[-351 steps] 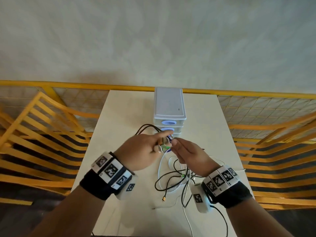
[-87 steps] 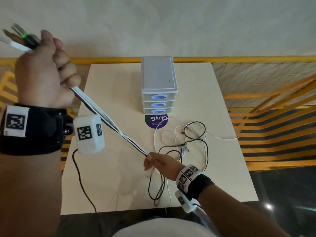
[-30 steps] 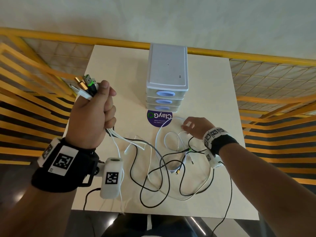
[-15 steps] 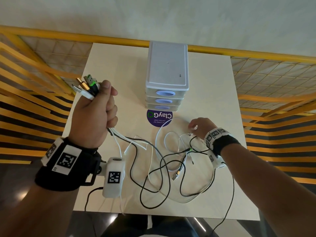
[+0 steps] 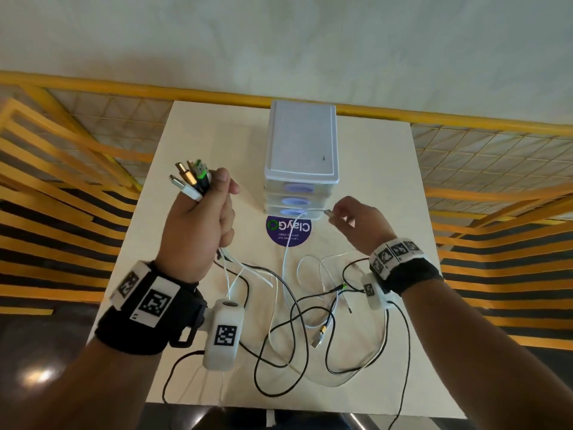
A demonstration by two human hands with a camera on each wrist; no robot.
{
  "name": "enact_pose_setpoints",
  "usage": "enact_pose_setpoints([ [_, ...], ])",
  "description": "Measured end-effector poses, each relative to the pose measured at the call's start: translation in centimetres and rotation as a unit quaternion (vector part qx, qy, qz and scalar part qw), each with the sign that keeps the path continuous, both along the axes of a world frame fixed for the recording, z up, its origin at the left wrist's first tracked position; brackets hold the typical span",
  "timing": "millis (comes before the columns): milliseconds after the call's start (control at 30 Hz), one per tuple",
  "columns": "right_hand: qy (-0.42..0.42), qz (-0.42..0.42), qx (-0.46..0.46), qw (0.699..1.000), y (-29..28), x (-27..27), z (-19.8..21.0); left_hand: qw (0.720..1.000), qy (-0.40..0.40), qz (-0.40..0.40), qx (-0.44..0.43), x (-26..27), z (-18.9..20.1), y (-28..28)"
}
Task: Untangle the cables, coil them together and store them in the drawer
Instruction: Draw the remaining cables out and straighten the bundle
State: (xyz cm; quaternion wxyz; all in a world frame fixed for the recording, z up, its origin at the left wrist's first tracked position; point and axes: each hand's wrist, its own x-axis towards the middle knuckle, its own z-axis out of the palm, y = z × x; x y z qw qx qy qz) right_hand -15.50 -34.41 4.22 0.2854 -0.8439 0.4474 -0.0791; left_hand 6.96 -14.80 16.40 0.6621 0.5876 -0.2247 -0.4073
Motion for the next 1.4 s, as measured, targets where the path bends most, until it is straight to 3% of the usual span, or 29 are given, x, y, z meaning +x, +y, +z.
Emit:
enact_pose_setpoints([
  [100,-0.135,-0.024,0.02,0.99,1.4,0.8,4.8,1.0,-0.024,-0.012,-0.002,-1.0,0.7,-0.2],
  [233,-0.243,-0.029,0.009,0.969,3.2,1.5,10.7,0.997,-0.069,-0.04,-0.004,-2.3,1.6,-0.5],
  [367,-0.308,-0.009,0.043,0.951,5.7,2.4,14.1,0.977,-0.197,-0.076,-0.014,-3.0,2.2,-1.0],
  [567,-0.349,0.052,0.101,0.93,9.7,4.4,14.7,0.971,-0.215,-0.087,-0.061,-4.6,3.4,-1.6],
  [667,-0.367,0.042,0.115,0.922,10.8,4.9,14.6,0.968,-0.233,-0.078,-0.049,-4.7,3.5,-1.3],
  [967,-0.464,-0.014,0.15,0.873,13.0,5.8,15.2,0.985,-0.166,-0.041,-0.033,-5.7,4.0,-0.9],
  [1033,-0.472,-0.031,0.141,0.87,13.5,6.0,15.2,0.992,-0.12,-0.042,-0.026,-6.0,4.4,-0.7],
  [1133,-0.462,-0.044,0.119,0.878,14.2,6.1,15.5,0.998,-0.041,-0.038,-0.042,-6.3,5.1,-0.3],
  [1300,-0.38,0.004,0.102,0.919,14.0,5.3,16.0,0.995,-0.095,-0.03,-0.032,-5.8,4.7,0.0],
  [1400,-0.29,0.042,0.098,0.951,14.1,5.0,15.6,0.997,-0.076,-0.023,-0.016,-5.7,4.4,0.1],
])
